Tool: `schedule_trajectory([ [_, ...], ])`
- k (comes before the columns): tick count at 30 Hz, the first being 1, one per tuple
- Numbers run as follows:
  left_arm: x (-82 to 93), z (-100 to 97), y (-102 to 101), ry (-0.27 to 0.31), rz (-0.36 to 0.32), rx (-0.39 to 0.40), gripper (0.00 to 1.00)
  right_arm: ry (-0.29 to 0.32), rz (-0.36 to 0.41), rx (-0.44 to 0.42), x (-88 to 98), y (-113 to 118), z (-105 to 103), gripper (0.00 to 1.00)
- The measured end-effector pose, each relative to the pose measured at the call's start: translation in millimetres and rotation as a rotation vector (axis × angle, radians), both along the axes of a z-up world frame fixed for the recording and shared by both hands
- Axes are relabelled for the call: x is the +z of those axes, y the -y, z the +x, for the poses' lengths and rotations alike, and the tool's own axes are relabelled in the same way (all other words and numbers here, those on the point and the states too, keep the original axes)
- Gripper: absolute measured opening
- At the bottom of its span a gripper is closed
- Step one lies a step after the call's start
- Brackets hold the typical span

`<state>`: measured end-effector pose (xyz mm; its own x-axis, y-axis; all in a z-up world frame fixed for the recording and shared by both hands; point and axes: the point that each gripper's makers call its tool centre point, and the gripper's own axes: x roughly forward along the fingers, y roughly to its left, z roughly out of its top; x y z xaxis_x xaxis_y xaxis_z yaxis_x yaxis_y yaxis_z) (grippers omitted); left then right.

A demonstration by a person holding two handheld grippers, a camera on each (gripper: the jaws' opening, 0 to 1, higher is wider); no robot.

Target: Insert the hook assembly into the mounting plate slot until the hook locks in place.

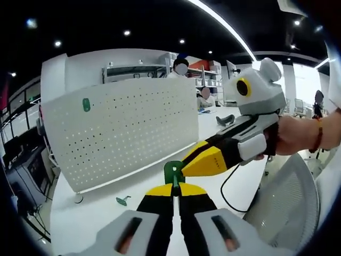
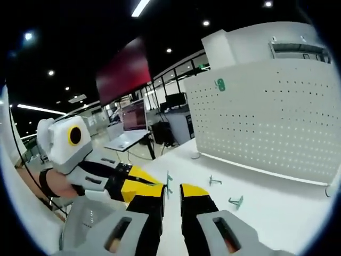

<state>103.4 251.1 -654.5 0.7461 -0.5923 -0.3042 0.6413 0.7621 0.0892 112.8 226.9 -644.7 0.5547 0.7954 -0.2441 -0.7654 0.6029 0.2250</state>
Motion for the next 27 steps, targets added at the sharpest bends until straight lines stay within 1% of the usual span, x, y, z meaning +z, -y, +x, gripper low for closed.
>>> schedule_trajectory([
  [1, 0.9, 2.1, -2, 0.004, 0.0, 0.012, 0.02, -0.003, 0.013, -0.007, 1.2, 2, 0, 0.11],
  [4, 3.1, 6.5, -6, 0.008, -0.004, 0.029, 0.02, 0.012, 0.005, -0.027, 0.9, 10, 2, 0.13],
  [6, 4.3, 9.8, -8, 0.01, -0.002, 0.041, 0.02, 0.034, 0.0, -0.042, 1.6, 15, 4, 0.15],
  [9, 7.4, 14.7, -12, 0.011, -0.012, 0.06, 0.02, 0.069, 0.013, -0.049, 5.3, 20, 5, 0.17],
  [12, 12.9, 21.0, -16, 0.023, -0.025, 0.085, 0.02, 0.075, 0.007, -0.061, 4.3, 23, 6, 0.2],
  [17, 20.6, 31.9, -21, 0.036, -0.035, 0.101, 0.02, 0.066, -0.003, -0.066, -0.7, 27, 6, 0.2],
  [20, 26.2, 40.2, -27, 0.041, -0.054, 0.125, 0.02, 0.061, -0.001, -0.071, -1.9, 28, 5, 0.2],
  [24, 30.6, 52.3, -36, 0.056, -0.05, 0.159, 0.02, 0.063, -0.003, -0.078, -2.8, 30, 5, 0.21],
  [27, 34.6, 60.1, -41, 0.057, -0.056, 0.173, 0.02, 0.064, -0.004, -0.086, -3.5, 32, 6, 0.22],
])
